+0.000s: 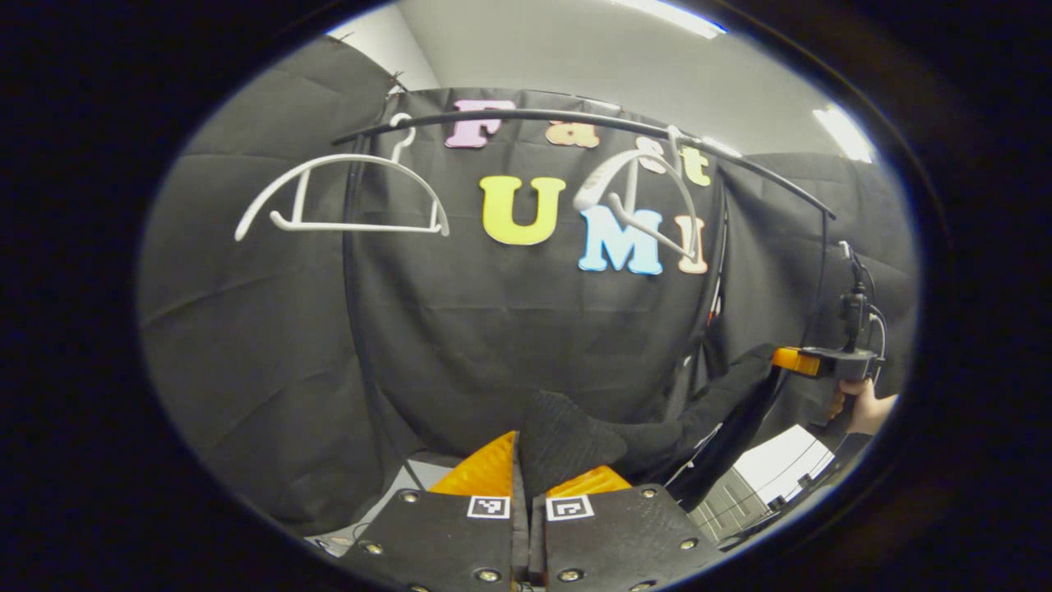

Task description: Grasp the clothes on the hanger with both hands and then place them into the laundry hamper below.

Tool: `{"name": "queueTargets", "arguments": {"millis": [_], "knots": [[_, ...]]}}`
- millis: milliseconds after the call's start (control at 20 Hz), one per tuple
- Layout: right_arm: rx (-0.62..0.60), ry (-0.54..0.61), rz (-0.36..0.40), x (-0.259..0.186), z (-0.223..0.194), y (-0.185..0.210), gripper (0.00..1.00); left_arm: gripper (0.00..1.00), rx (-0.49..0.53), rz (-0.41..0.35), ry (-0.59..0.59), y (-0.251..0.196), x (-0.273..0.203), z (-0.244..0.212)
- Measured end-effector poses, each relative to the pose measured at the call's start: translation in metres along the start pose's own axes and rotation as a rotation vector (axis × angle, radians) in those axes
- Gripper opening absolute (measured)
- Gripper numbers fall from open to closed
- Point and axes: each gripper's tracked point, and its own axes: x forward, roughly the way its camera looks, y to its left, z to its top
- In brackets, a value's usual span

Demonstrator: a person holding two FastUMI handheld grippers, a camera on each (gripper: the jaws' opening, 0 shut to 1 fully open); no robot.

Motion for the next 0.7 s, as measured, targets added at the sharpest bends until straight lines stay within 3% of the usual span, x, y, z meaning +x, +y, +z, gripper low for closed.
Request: {"name": "queueTargets", "arguments": {"millis": [400, 700], "knots": [[0.058, 0.067, -0.004, -0.016, -0.049, 0.014, 0.02, 0.03, 0.033, -0.122, 0.066, -0.056, 0.036, -0.039], [0.114, 0.16, -0.009, -0.023, -0.099, 0.026, 0.02, 0.02, 0.053, -0.178, 0.104, -0.067, 0.065, -0.088]]}}
